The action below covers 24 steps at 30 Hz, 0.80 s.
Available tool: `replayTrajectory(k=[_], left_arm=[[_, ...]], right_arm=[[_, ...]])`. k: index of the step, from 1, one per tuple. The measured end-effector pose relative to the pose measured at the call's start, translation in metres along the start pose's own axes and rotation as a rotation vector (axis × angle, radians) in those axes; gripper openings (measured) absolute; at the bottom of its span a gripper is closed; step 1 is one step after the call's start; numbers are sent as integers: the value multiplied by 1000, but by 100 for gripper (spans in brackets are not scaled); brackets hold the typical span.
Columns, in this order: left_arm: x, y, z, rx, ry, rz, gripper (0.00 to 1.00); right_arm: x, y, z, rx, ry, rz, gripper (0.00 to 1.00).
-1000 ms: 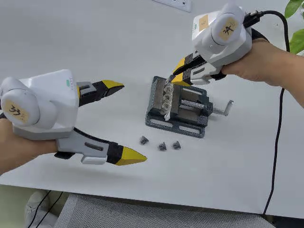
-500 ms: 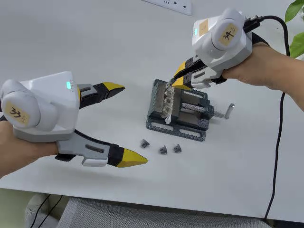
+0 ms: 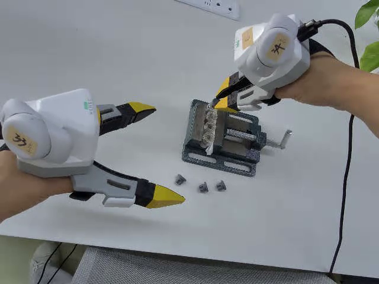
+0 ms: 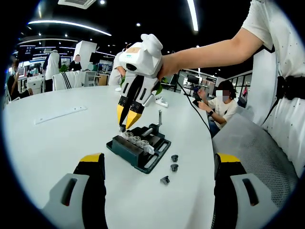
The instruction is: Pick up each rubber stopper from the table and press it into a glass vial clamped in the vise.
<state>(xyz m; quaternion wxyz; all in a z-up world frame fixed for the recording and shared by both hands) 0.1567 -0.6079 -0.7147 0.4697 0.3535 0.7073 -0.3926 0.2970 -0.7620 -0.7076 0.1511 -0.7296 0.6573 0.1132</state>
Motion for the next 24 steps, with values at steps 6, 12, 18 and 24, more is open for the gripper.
replayTrajectory(k=[6,12,18,24], left_arm=[[1,0,-1,-1,0,-4,95],[1,1,-1,-2,1,-5,95],[0,1,-1,-3,0,-5,95],[0,1,-2,-3,-3,-8,95]], right_arm=[[0,1,0,0,-3,-6,7],[0,0,0,-2,-6,3,8],[-2,1,0,-8,-25,25,9],[-7,1,-7,-8,-56,28,10]])
Point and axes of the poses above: the centre of the closed fingertips' face, and the gripper's own axes: z roughly forward along the fingers, y roughly to its left, x roughly out of its underside, the point moved 8 cm from there along -z, roughly backward along the fingers, and after that the axes turned 1 degree about -y, right-handed, at the moved point
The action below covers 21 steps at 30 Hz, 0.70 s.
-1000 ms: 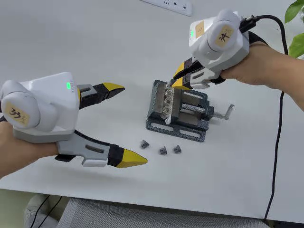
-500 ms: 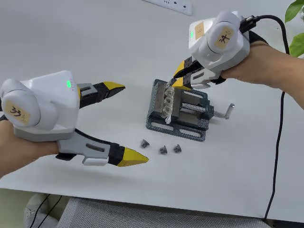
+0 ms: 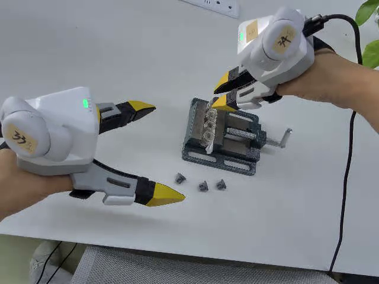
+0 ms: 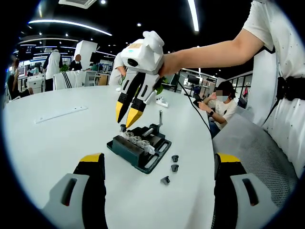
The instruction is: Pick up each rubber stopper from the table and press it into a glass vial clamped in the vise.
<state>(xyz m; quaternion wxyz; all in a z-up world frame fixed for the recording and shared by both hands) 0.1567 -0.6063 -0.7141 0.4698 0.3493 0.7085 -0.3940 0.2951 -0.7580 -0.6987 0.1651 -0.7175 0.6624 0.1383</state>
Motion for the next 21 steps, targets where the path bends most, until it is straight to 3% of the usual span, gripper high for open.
replayTrajectory(k=[5,21], left_arm=[[0,0,0,1,1,0,95],[0,1,1,1,2,-4,94]], right_arm=[[3,-2,-5,6,2,-1,3],[6,-3,-3,-5,16,-5,0]])
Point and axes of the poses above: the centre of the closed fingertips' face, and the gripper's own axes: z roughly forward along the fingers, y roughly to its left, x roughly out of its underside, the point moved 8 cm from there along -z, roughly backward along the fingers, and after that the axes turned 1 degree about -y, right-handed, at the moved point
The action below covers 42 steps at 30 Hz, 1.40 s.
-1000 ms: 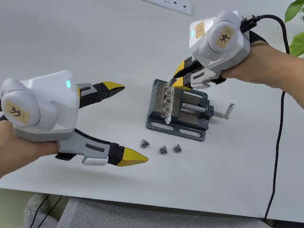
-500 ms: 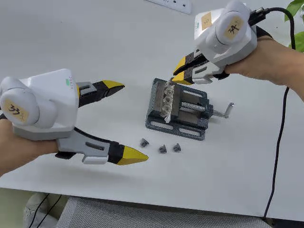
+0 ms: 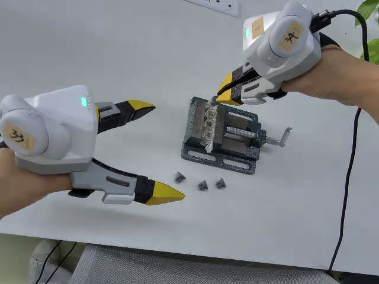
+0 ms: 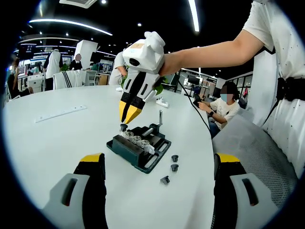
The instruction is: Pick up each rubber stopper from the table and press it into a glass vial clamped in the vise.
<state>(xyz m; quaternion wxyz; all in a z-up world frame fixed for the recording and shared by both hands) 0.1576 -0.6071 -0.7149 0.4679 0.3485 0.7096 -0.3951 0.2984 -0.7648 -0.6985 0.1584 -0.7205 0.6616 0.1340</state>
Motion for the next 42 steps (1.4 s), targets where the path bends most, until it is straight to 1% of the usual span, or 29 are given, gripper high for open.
replayTrajectory(k=[6,7,17,23,29,35,42], left_arm=[[1,0,0,-2,-2,-7,94],[0,0,0,-2,-4,-7,94],[-1,2,1,-3,-9,-4,94],[-1,2,1,0,-11,-3,94],[-3,3,2,0,-17,0,94],[-3,3,2,1,-17,-1,94],[-4,3,1,-3,-25,-2,93]], right_arm=[[2,-1,6,-6,16,-2,2],[1,-1,5,-8,10,-1,2],[1,-2,6,-16,18,-2,1],[-1,-4,8,-26,34,-11,1],[-1,-1,7,-27,51,-16,1],[-4,2,7,-33,65,-9,1],[-6,0,9,-41,87,-1,1]])
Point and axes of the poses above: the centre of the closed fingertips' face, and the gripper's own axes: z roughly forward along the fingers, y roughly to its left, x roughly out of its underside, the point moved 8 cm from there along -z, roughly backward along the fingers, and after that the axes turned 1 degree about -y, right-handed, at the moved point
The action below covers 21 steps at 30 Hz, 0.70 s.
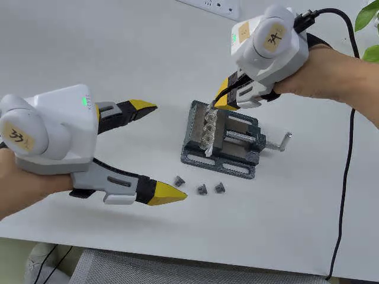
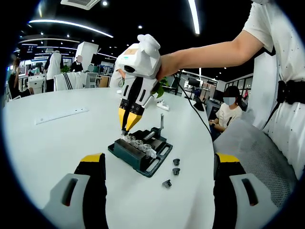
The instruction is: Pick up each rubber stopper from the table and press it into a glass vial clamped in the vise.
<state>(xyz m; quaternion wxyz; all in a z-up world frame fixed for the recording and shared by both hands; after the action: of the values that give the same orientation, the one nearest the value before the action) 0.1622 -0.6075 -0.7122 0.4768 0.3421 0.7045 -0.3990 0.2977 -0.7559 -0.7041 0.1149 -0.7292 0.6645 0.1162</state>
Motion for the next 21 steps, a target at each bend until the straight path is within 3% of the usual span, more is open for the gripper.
replayTrajectory(k=[21], left_arm=[[-2,2,-2,-11,-6,-6,93]], right_arm=[[1,-1,0,-11,9,2,0]])
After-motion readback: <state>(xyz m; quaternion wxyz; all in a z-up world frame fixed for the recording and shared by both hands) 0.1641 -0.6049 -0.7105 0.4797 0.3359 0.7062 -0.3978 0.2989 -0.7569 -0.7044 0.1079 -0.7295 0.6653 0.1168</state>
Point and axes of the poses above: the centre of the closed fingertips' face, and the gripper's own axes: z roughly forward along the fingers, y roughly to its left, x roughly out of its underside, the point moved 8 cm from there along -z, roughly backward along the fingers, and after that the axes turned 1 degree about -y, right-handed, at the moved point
